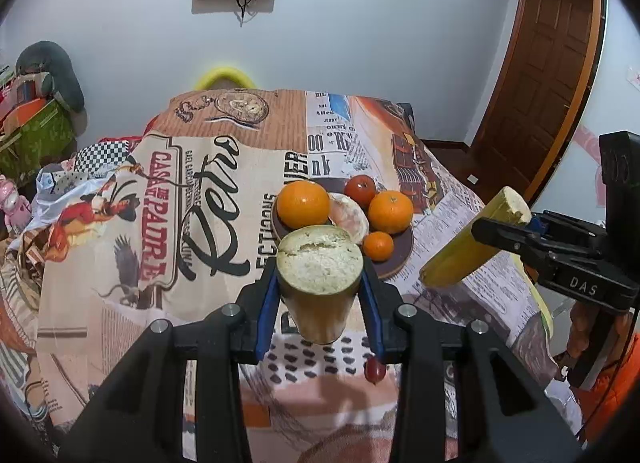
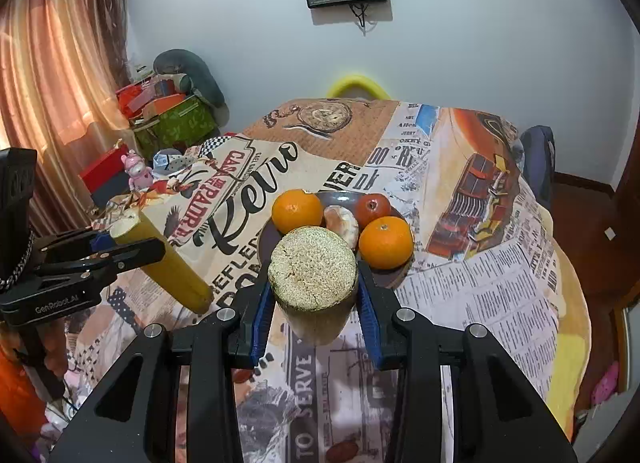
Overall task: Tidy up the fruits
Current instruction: 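Lift both gourds upright and carry them over the dark plate, then lay both gourds across the fruit on the plate and open both tools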
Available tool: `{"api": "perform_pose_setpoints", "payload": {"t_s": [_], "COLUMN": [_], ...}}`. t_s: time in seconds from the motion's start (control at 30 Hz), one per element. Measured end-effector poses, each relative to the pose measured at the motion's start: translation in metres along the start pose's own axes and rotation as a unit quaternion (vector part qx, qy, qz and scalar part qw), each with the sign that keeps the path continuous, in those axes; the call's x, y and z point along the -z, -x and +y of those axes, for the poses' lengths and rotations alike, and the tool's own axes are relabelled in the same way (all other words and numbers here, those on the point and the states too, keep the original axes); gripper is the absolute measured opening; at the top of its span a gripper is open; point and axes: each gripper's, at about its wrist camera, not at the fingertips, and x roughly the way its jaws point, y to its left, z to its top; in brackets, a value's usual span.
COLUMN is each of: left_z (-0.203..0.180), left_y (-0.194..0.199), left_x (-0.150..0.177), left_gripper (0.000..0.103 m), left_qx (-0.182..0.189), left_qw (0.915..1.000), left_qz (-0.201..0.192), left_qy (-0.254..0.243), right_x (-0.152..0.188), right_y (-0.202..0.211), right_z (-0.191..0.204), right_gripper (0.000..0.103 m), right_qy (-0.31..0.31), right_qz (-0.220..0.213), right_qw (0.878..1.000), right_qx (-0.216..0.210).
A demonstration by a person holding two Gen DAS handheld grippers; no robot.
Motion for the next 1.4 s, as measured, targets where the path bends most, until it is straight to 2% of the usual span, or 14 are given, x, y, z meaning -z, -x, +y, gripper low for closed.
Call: {"api": "perform_pose_setpoints", "payload": {"t_s": [0.73,1.2,1.4], "left_z": [0.006,0.001,-0.001], "left_y": [-0.078,-0.118,-0.129], "left_x": [-0.036,-0.057,-0.060], "left_gripper": [0.037,0.037,0.037], "left_qx": [-0.012,-0.020,-0.021], "left_qw": [0.9992,0.9983,0.9980], "left_qz": [0.031,0.031,0.033], "left_qy": [-0.022,-0.044,-0.050], "right_x": [-0.014,-0.029,-0.032], "right_y": [-0.071,-0.101,-0.112], "right_z": [0.003,-0.017,-0.026], "right_gripper": [0.035,0.035,0.039], "right_qy": [0.012,-0.021,-0.030], "right_qz": [0.044,0.048,0.049], "right_qw": [0.998,0.997,0.997], "right_qx": [-0.032,-0.057,-0.045]}}
